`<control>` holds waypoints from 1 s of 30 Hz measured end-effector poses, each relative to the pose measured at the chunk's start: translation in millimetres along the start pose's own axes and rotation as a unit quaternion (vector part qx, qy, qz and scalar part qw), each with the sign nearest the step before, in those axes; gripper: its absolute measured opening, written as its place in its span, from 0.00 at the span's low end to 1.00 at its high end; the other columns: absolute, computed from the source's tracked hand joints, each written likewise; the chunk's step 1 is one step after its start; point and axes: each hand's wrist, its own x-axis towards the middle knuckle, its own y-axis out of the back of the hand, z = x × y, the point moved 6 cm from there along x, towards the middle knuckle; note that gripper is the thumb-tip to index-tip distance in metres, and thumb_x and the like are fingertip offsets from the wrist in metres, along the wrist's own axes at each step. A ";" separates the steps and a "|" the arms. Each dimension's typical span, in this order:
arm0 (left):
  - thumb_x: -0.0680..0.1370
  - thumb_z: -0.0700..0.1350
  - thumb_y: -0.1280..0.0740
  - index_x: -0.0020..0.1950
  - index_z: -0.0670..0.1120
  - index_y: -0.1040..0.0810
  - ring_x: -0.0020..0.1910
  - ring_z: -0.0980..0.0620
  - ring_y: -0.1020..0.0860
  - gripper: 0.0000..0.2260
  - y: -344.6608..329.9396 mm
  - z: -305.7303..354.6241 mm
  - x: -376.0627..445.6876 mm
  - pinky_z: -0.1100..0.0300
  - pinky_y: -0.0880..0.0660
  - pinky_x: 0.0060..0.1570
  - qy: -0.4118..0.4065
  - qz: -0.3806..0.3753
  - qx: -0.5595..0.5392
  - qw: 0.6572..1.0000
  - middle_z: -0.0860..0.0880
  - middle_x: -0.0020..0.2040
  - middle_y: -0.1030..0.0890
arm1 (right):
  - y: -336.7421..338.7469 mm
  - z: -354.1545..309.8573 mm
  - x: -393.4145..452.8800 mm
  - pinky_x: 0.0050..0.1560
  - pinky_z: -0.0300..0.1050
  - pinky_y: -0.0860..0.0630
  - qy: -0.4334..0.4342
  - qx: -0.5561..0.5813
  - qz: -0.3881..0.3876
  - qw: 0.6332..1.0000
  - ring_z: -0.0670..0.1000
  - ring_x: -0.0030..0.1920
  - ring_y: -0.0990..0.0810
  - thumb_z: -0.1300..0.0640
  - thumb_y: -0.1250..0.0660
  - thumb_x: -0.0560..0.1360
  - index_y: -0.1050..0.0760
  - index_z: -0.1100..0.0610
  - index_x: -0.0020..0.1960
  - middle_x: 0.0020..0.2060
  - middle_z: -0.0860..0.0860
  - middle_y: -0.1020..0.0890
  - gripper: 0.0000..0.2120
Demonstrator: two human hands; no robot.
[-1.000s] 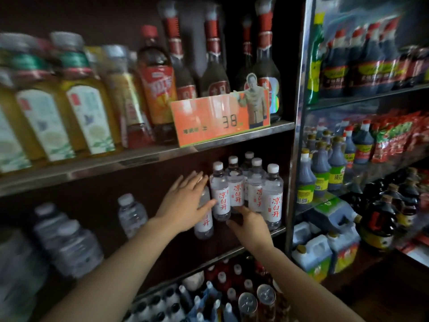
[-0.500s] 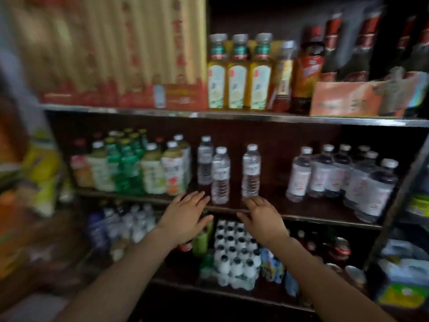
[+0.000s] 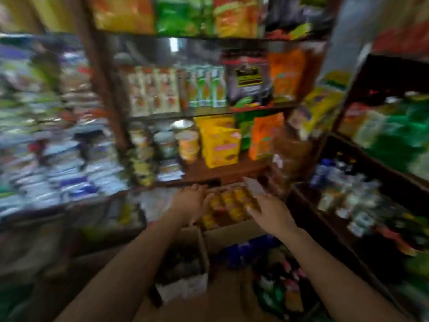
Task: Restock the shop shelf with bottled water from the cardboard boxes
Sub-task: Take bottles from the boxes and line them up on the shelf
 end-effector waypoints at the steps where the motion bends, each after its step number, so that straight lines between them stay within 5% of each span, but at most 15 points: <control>1: 0.75 0.63 0.57 0.70 0.49 0.32 0.66 0.44 0.29 0.31 -4.8 -40.2 -15.0 0.52 0.33 0.65 0.038 -0.011 -0.010 0.999 0.44 0.68 0.27 | -17.3 -35.5 9.3 0.60 0.49 0.26 0.024 0.006 -0.024 0.999 0.54 0.63 0.26 0.40 0.44 0.79 0.31 0.54 0.69 0.65 0.52 0.26 0.25; 8: 0.82 0.57 0.50 0.67 0.52 0.31 0.65 0.43 0.28 0.19 -34.4 -266.5 -111.6 0.48 0.31 0.62 0.222 -0.051 -0.012 0.974 0.45 0.66 0.27 | -135.2 -239.8 58.2 0.63 0.48 0.28 0.139 0.065 -0.133 0.979 0.53 0.66 0.29 0.43 0.41 0.79 0.33 0.53 0.70 0.66 0.50 0.27 0.24; 12: 0.81 0.59 0.49 0.68 0.50 0.30 0.64 0.45 0.27 0.22 -54.6 -372.7 -133.6 0.49 0.32 0.64 0.303 -0.078 -0.079 0.947 0.45 0.65 0.26 | -204.1 -317.8 85.4 0.56 0.51 0.24 0.114 0.093 -0.194 0.970 0.52 0.57 0.23 0.41 0.40 0.77 0.28 0.50 0.61 0.56 0.48 0.22 0.18; 16: 0.81 0.59 0.49 0.70 0.48 0.31 0.65 0.45 0.28 0.24 -72.6 -456.6 -139.8 0.48 0.32 0.65 0.339 -0.102 -0.119 0.927 0.45 0.67 0.27 | -265.1 -374.3 112.6 0.56 0.46 0.25 0.080 0.112 -0.236 0.962 0.50 0.57 0.23 0.42 0.40 0.78 0.31 0.51 0.67 0.57 0.49 0.23 0.21; 24: 0.81 0.59 0.49 0.65 0.49 0.27 0.59 0.46 0.23 0.22 -146.9 -534.5 -126.1 0.50 0.26 0.59 0.391 -0.185 -0.217 0.875 0.47 0.61 0.22 | -380.7 -399.2 138.7 0.52 0.43 0.23 -0.039 0.145 -0.339 0.929 0.50 0.59 0.24 0.40 0.39 0.77 0.32 0.52 0.70 0.70 0.54 0.31 0.26; 27: 0.81 0.58 0.48 0.63 0.47 0.25 0.59 0.46 0.24 0.21 -189.7 -539.0 -112.8 0.50 0.27 0.59 0.416 -0.210 -0.262 0.845 0.46 0.60 0.22 | -422.4 -394.3 150.6 0.63 0.48 0.27 -0.072 0.158 -0.352 0.920 0.53 0.64 0.26 0.41 0.40 0.78 0.29 0.54 0.68 0.66 0.51 0.25 0.24; 30: 0.82 0.55 0.46 0.64 0.45 0.25 0.61 0.44 0.25 0.20 -233.0 -537.7 -97.3 0.52 0.29 0.62 0.445 -0.209 -0.339 0.802 0.43 0.62 0.23 | -472.9 -388.4 159.5 0.61 0.50 0.26 -0.101 0.183 -0.394 0.895 0.52 0.60 0.23 0.41 0.40 0.77 0.26 0.55 0.65 0.61 0.51 0.21 0.23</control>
